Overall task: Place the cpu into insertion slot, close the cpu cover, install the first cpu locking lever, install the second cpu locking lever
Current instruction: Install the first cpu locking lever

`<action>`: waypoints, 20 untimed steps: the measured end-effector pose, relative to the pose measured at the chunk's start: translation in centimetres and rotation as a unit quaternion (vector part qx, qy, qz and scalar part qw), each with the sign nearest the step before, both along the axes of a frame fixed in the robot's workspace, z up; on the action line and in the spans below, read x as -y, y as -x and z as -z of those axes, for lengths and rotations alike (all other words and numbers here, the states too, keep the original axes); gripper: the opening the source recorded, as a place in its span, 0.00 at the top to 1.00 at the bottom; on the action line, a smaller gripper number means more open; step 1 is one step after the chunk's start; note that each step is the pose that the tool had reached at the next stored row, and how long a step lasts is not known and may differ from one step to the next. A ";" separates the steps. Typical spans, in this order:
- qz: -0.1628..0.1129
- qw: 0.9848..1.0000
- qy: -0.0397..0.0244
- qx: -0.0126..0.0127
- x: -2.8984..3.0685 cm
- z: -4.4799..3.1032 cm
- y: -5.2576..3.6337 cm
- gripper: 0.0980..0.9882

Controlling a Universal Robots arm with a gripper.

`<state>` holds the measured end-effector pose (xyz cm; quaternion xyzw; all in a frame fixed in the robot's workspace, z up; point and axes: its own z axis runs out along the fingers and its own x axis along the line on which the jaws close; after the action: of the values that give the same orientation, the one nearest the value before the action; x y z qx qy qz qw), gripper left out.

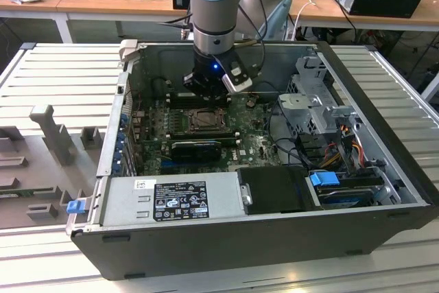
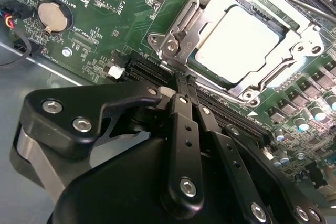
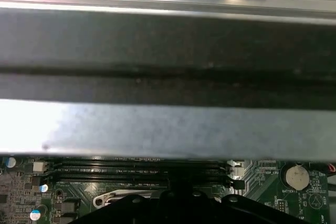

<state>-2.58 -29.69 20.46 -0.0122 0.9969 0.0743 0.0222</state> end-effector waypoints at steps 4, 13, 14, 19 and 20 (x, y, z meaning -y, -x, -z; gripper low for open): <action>0.000 1.000 0.002 0.000 0.00 0.09 -0.05 0.99; 0.000 1.000 0.007 0.000 -0.01 0.37 -0.05 0.99; 0.000 1.000 0.005 0.000 0.01 0.40 -0.04 0.99; 0.000 1.000 -0.001 0.000 0.00 -0.48 -0.06 0.99; 0.000 1.000 -0.001 0.000 0.00 -0.83 -0.06 0.99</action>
<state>-2.52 -29.69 21.28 -0.0122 0.9969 0.0751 0.0223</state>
